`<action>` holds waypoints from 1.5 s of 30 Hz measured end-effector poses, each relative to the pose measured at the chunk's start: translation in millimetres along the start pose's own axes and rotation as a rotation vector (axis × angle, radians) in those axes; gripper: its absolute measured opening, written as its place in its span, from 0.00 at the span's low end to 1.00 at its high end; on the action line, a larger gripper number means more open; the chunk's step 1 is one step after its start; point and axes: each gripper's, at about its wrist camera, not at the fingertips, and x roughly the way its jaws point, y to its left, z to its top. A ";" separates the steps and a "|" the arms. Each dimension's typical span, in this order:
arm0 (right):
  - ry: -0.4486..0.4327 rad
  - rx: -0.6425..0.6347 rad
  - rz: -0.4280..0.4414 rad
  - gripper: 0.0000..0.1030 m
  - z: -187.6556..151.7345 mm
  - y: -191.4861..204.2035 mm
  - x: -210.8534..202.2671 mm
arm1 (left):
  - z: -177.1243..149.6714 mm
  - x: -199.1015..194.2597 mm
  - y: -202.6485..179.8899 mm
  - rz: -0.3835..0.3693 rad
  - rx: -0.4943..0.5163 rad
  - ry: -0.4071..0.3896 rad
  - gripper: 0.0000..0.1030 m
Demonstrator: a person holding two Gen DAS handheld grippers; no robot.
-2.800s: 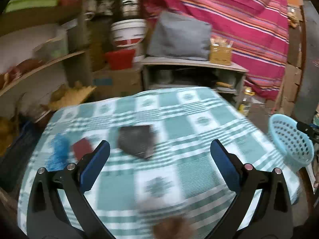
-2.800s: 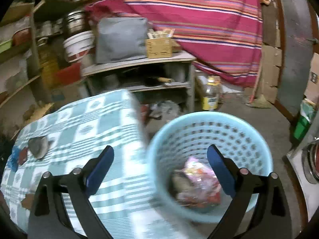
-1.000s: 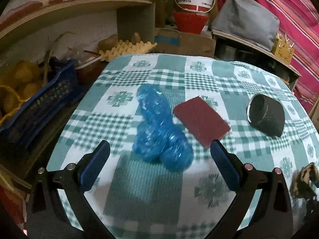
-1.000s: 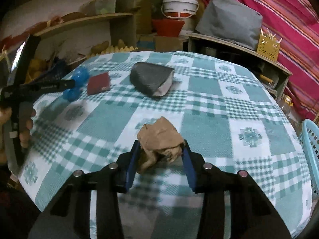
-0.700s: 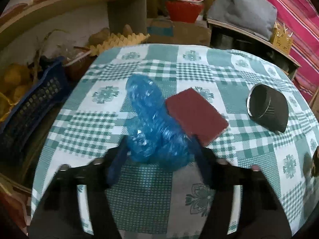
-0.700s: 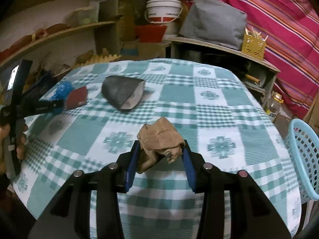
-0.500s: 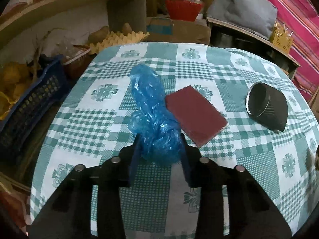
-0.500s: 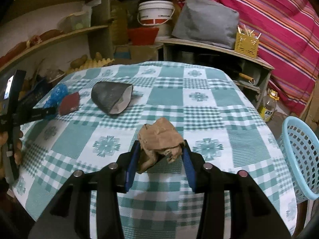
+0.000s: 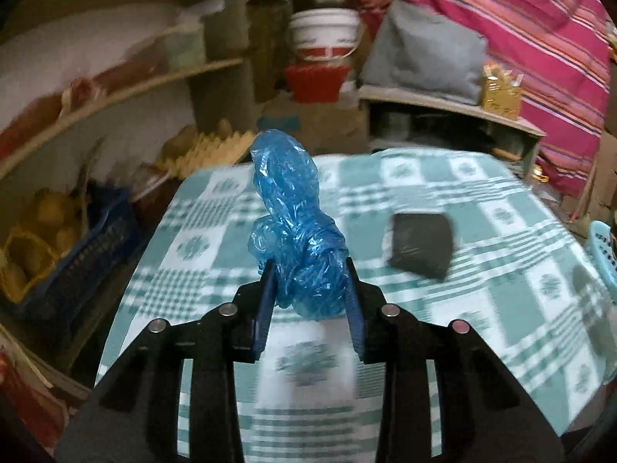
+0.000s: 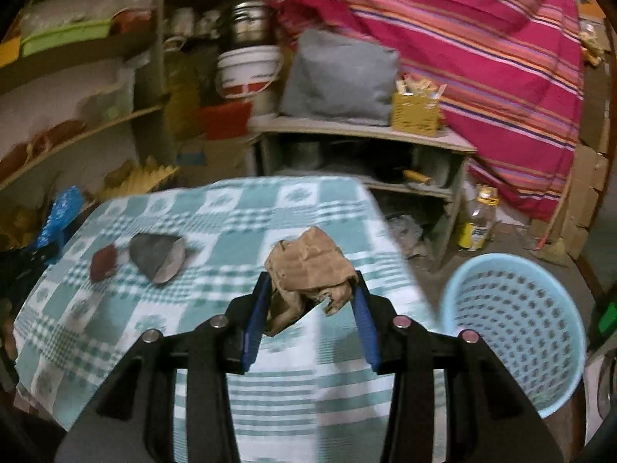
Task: Collect trash
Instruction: 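Carry both items over the blue basket and open both tools to drop them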
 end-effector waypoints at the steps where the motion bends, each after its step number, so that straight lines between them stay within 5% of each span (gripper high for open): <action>1: -0.002 0.015 -0.012 0.40 3.9 -12.2 -2.7 | 3.6 -4.7 -7.9 -0.009 0.006 -0.010 0.31; 10: -0.017 0.033 -0.174 0.40 32.6 -106.2 -21.9 | 36.7 -37.3 -114.5 -0.143 0.080 -0.105 0.31; 20: 0.011 0.151 -0.289 0.41 0.7 -198.8 -20.7 | 36.8 -40.6 -248.8 -0.331 0.160 -0.122 0.31; 30: 0.002 0.175 -0.301 0.40 -7.5 -233.4 -27.3 | 25.7 -29.6 -365.7 -0.469 0.247 -0.079 0.31; 45: 0.001 0.263 -0.305 0.40 -8.8 -260.7 -16.1 | 21.6 -16.3 -449.2 -0.583 0.309 -0.022 0.33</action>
